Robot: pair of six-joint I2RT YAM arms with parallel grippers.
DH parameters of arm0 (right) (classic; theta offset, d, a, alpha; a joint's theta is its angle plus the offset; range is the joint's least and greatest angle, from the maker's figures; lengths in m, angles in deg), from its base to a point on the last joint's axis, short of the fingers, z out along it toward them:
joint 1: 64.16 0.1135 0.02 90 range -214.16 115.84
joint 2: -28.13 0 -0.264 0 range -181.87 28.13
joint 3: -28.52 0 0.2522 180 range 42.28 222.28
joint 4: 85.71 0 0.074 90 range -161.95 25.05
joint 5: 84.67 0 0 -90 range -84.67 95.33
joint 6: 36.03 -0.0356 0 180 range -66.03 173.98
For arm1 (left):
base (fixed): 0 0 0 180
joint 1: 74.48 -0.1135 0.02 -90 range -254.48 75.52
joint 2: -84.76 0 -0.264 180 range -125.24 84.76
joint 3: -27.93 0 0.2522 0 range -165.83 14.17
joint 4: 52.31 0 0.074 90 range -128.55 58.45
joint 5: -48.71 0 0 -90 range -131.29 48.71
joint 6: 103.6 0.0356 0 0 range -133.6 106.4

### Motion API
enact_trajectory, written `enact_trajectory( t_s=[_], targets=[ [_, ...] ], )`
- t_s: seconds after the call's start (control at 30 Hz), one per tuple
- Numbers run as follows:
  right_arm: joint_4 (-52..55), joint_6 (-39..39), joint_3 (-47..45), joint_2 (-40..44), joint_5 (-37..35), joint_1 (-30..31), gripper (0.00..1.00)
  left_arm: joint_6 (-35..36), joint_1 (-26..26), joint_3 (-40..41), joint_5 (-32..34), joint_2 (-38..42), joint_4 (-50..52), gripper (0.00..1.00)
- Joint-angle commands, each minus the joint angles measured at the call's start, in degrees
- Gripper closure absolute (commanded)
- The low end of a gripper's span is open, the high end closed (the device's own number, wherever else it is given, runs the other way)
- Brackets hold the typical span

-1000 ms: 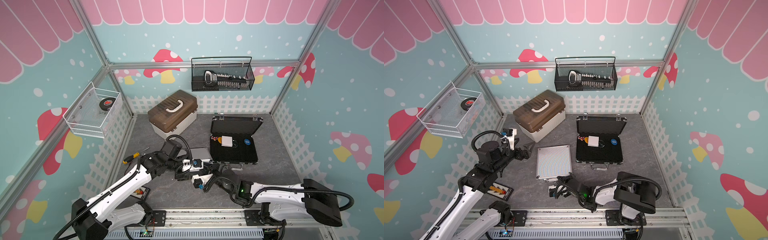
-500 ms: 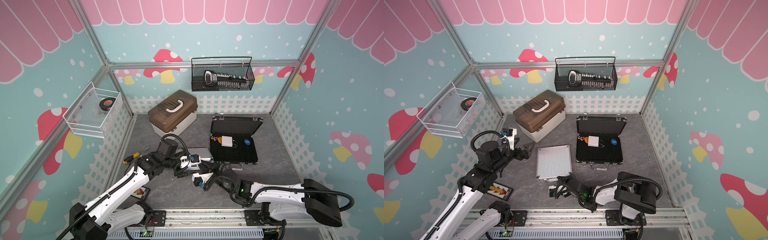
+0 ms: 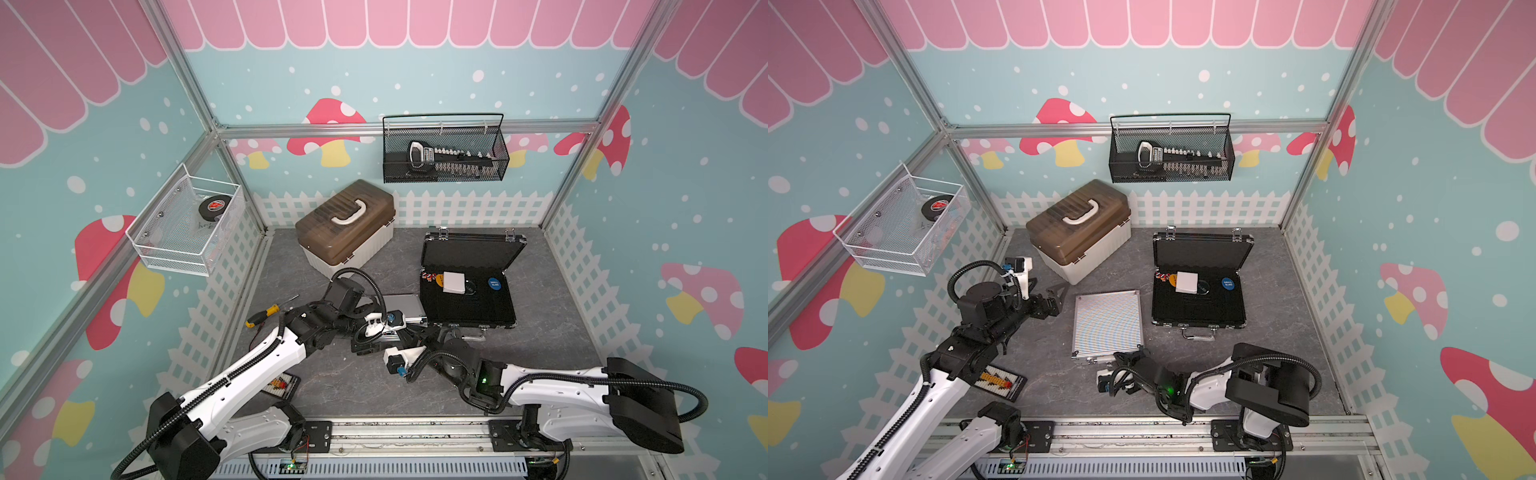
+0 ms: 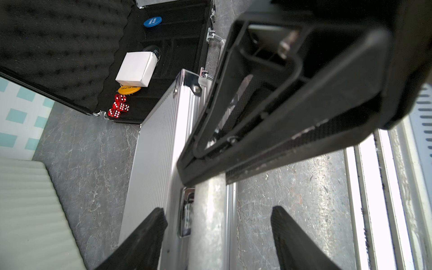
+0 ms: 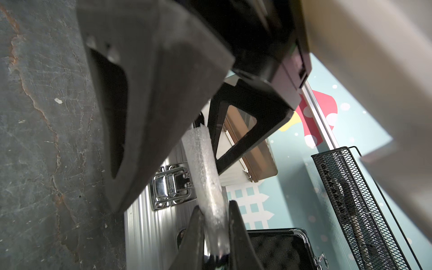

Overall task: Open the poker set cases
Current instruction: Open the fastener on the poker set case.

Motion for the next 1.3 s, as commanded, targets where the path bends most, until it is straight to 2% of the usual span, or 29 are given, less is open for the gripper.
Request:
enact_trajectory(
  t_s=[0.0, 0.37, 0.8, 0.97, 1.07, 1.17, 1.27],
  targets=[
    [-11.51, -1.52, 4.39, 0.73, -1.36, -0.03, 1.0, 1.46, 1.2, -1.68, 0.28, -1.55, 7.42, 0.3],
    [-13.97, -0.21, 5.14, -0.37, -2.7, -0.03, 1.0, 0.98, 2.76, -5.15, -1.86, -5.58, 17.29, 0.33],
    [-15.46, 0.71, 5.35, -1.3, -4.57, -0.05, 1.0, 0.39, 2.68, -7.74, -6.81, -4.93, 22.31, 0.35],
    [-15.02, 0.98, 5.79, -2.18, -5.3, 0.0, 1.0, 1.78, 2.76, -9.76, -10.44, -6.52, 26.01, 0.37],
    [-14.87, 0.38, 5.99, -1.97, -5.43, -0.05, 1.0, 2.97, 2.69, -9.69, -10.2, -6.07, 24.66, 0.37],
    [-14.76, 0.2, 5.99, -2.28, -5.03, -0.03, 1.0, 2.38, 1.83, -7.38, -7.56, -2.95, 18.42, 0.27],
    [-15.2, 0.16, 4.95, -2.78, -4.23, 0.0, 1.0, 0.77, -1.48, -3.84, -9.21, 2.95, 10.67, 0.03]
  ],
)
